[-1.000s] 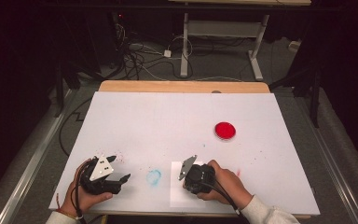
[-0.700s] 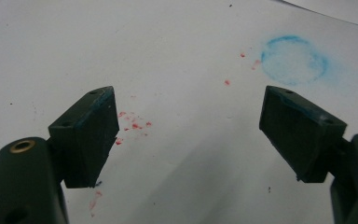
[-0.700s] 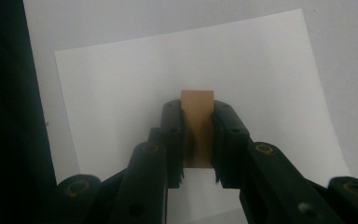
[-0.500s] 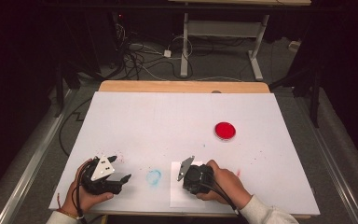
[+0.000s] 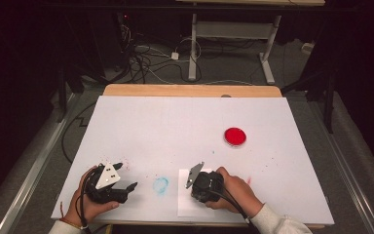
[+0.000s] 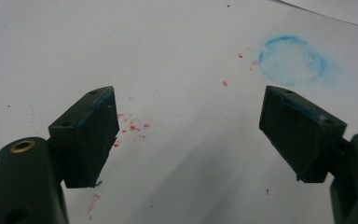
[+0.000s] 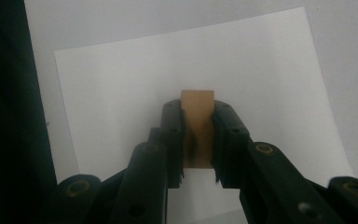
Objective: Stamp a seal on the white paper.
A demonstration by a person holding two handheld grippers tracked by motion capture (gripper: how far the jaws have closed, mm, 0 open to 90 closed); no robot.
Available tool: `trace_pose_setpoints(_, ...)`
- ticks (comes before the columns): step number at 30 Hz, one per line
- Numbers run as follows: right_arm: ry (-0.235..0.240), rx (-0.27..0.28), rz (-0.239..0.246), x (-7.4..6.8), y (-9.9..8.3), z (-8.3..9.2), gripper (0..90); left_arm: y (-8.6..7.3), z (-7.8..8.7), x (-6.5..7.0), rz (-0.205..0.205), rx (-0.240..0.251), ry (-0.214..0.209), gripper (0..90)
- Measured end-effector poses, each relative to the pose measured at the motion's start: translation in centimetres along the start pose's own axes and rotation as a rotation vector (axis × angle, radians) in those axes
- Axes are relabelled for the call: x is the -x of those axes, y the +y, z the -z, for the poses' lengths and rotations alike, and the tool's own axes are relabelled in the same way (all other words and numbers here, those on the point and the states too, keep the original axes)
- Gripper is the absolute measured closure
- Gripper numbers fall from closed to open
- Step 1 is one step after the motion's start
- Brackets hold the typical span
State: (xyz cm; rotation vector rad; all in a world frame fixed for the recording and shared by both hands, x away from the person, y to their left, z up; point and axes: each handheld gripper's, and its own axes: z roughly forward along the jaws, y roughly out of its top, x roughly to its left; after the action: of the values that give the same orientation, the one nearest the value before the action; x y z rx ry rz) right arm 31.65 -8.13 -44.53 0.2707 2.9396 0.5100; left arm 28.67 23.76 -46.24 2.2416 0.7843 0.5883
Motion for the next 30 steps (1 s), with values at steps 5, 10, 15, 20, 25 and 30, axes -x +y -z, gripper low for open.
trace_pose_setpoints(5,-0.003,0.003,0.002,-0.09,0.04,-0.07,76.4,0.00,0.02,0.03,0.000,0.002,-0.002,19.3)
trace_pose_setpoints(10,-0.007,-0.002,0.003,-0.10,0.05,-0.06,76.4,0.00,0.06,0.02,0.000,0.003,-0.003,19.3)
trace_pose_setpoints(15,0.003,-0.004,0.000,0.01,0.03,-0.03,76.4,0.00,0.06,0.06,-0.001,0.005,-0.004,19.3)
trace_pose_setpoints(20,-0.002,0.003,-0.002,-0.06,-0.03,-0.07,76.3,0.01,0.08,0.05,-0.001,0.006,-0.005,19.3)
trace_pose_setpoints(25,0.000,0.001,0.012,-0.10,-0.05,0.07,76.2,0.00,0.07,-0.03,-0.002,0.005,-0.005,19.3)
trace_pose_setpoints(30,0.007,0.045,0.009,0.15,-0.18,0.69,76.1,-0.01,0.18,-0.14,0.003,0.014,-0.005,19.3)
